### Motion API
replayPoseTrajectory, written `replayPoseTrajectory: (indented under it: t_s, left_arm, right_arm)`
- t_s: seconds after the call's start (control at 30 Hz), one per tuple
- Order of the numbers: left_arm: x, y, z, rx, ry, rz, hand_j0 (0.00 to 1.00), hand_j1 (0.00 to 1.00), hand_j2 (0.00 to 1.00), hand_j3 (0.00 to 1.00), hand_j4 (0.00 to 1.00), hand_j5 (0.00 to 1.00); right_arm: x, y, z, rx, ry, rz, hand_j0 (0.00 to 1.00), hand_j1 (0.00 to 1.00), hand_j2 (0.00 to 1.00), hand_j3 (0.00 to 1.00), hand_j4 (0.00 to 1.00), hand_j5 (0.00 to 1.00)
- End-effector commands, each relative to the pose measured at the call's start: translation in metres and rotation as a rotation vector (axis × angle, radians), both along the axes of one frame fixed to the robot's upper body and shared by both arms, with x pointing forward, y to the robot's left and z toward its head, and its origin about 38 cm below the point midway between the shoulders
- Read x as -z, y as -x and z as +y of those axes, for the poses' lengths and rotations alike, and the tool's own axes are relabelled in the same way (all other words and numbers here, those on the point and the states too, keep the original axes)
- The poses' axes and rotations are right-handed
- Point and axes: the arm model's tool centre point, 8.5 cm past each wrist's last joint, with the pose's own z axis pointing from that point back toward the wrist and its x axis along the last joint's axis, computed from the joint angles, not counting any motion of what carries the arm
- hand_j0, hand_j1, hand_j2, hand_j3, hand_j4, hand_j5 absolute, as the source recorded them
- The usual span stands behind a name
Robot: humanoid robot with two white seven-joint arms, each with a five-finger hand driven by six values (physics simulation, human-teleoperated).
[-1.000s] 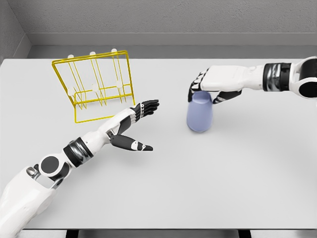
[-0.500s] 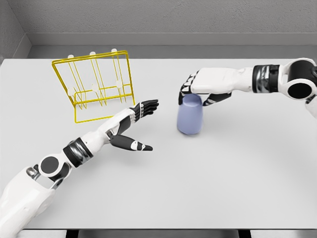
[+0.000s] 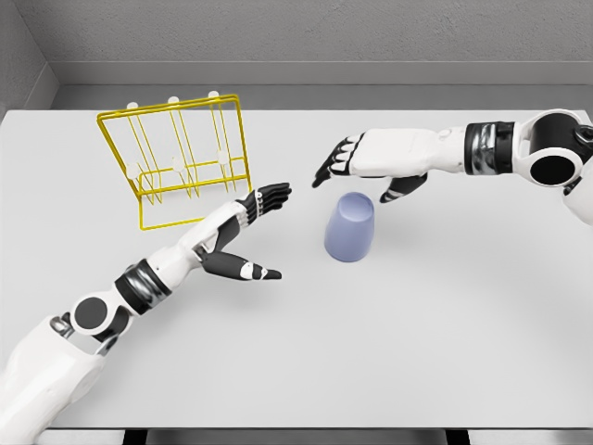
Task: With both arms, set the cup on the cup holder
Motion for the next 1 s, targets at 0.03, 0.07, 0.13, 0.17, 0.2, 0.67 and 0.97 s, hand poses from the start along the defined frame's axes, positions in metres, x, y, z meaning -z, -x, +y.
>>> replayPoseTrajectory:
  t_s: [0.03, 0.07, 0.13, 0.17, 0.2, 0.67, 0.97]
  left_arm:
    - [0.004, -0.001, 0.000, -0.008, 0.006, 0.014, 1.00, 1.00, 1.00, 1.00, 1.00, 1.00]
    - [0.008, -0.002, -0.002, -0.011, 0.011, 0.025, 1.00, 1.00, 1.00, 1.00, 1.00, 1.00]
    - [0.015, -0.004, -0.009, -0.016, 0.015, 0.043, 1.00, 1.00, 1.00, 1.00, 1.00, 1.00]
    - [0.016, -0.004, -0.012, -0.014, 0.019, 0.047, 1.00, 1.00, 1.00, 1.00, 1.00, 1.00]
    - [0.023, -0.005, -0.021, -0.018, 0.037, 0.065, 1.00, 1.00, 1.00, 1.00, 1.00, 1.00]
    - [0.027, -0.029, -0.033, -0.070, -0.038, -0.033, 1.00, 1.00, 1.00, 1.00, 1.00, 1.00]
    - [0.038, -0.032, -0.064, -0.060, 0.013, 0.016, 1.00, 1.00, 1.00, 1.00, 1.00, 1.00]
  right_arm:
    - [-0.002, -0.001, -0.005, 0.012, -0.002, 0.000, 1.00, 1.00, 1.00, 1.00, 1.00, 1.00]
    - [-0.005, -0.001, -0.008, 0.018, -0.001, -0.007, 1.00, 1.00, 1.00, 1.00, 1.00, 1.00]
    - [-0.009, -0.003, -0.016, 0.035, 0.003, -0.016, 1.00, 1.00, 1.00, 1.00, 1.00, 1.00]
    - [-0.010, -0.004, -0.018, 0.040, 0.003, -0.020, 1.00, 1.00, 1.00, 1.00, 1.00, 1.00]
    - [-0.016, -0.006, -0.026, 0.062, -0.005, -0.032, 1.00, 1.00, 1.00, 1.00, 1.00, 1.00]
    - [-0.023, -0.004, -0.149, 0.348, 0.019, -0.041, 1.00, 1.00, 1.00, 1.00, 1.00, 1.00]
    - [-0.019, -0.004, -0.160, 0.394, -0.035, -0.038, 1.00, 1.00, 1.00, 1.00, 1.00, 1.00]
